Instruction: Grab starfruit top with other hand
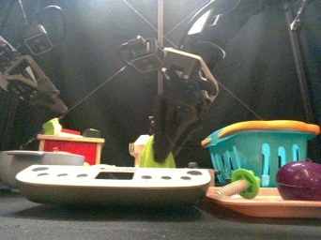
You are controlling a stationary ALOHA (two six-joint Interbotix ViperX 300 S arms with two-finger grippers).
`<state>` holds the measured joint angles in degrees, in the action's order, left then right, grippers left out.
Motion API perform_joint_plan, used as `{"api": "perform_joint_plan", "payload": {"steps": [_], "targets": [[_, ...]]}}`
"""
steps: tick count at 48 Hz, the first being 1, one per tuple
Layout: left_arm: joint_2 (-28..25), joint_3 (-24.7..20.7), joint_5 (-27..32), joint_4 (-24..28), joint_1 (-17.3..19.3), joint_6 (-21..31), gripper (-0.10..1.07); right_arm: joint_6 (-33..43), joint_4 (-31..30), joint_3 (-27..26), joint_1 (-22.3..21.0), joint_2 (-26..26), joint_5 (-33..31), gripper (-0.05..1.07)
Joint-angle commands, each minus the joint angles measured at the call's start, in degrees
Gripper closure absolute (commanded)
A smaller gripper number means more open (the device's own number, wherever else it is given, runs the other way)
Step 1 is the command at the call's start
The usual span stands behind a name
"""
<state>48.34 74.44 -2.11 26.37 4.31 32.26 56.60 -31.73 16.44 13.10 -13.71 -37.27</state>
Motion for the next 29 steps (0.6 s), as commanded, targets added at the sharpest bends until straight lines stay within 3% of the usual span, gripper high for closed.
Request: {"api": "perform_joint_plan", "payload": {"steps": [1, 29], "targets": [[0.0, -0.7, -0.2, 0.0, 0.1, 0.0, 0.04, 0.0, 0.2, -2.0, 0.1, 2.7, -0.1, 0.34], [0.0, -0.6, -0.2, 0.1, 0.2, -0.1, 0.04, 0.1, 0.5, -3.6, -0.3, 3.5, -0.2, 0.34]]}}
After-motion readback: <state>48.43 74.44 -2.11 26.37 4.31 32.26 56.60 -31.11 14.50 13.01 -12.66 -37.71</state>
